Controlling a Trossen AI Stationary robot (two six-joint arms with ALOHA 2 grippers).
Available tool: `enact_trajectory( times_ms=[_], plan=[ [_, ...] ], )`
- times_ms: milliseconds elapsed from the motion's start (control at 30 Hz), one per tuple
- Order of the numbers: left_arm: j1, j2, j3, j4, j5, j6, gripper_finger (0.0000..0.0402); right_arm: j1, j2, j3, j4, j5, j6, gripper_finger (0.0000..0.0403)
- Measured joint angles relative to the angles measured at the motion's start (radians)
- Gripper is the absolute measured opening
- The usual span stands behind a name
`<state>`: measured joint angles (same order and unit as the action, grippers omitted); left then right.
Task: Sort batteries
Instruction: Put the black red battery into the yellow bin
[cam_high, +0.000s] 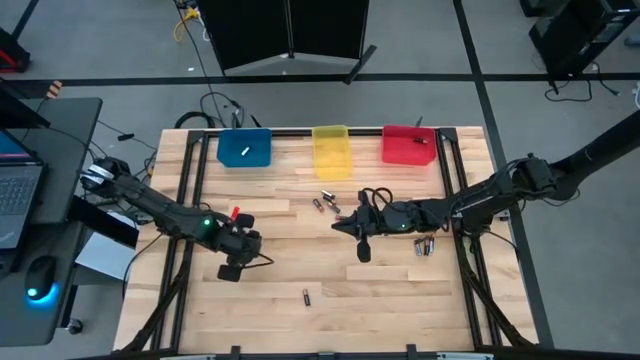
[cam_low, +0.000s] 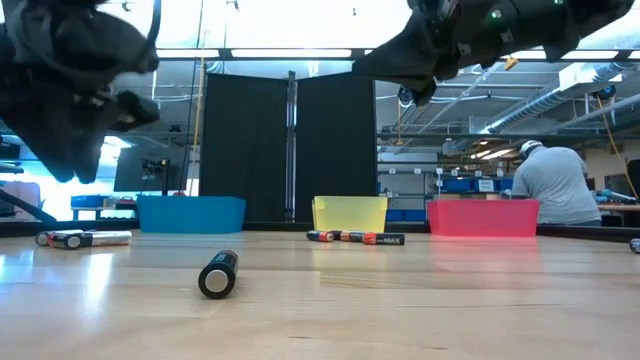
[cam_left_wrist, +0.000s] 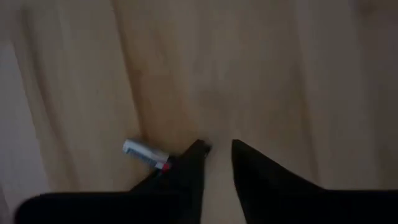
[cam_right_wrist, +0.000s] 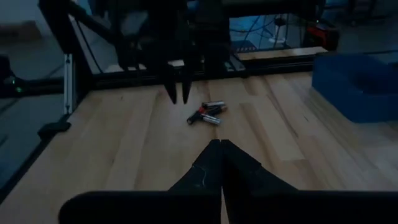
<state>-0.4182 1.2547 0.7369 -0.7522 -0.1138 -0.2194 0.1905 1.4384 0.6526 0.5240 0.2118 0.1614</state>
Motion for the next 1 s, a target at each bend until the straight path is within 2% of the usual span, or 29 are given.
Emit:
enact_trajectory(
  times_ms=[167,267,367,533,733,1000],
  plan=[
    [-0.001,-0.001,-0.056,0.047,0.029,-0.002,0.0017,0.005,0.0,-0.005,0.003,0.001,-0.003,0.002],
    [-0.003,-0.001,-0.071,0.078,0.034,0.002,0.0012,0.005,0.0,-0.005,0.003,0.001,-0.005,0.0014],
    [-0.003,0.01,-0.084,0.081,0.034,0.003,0.0028,0.004,0.0,-0.005,0.003,0.001,-0.013,0.0011],
    [-0.003,0.044,-0.099,0.084,0.03,0.017,0.008,0.004,0.0,-0.005,0.006,0.002,-0.015,0.0021],
    [-0.002,0.054,-0.102,0.134,-0.026,0.058,0.0133,0.004,0.0,-0.005,0.006,0.004,-0.015,0.0016],
    [-0.003,0.054,-0.102,0.122,-0.039,0.062,0.0145,0.004,0.0,-0.005,0.0,0.004,-0.026,0.002]
  ],
)
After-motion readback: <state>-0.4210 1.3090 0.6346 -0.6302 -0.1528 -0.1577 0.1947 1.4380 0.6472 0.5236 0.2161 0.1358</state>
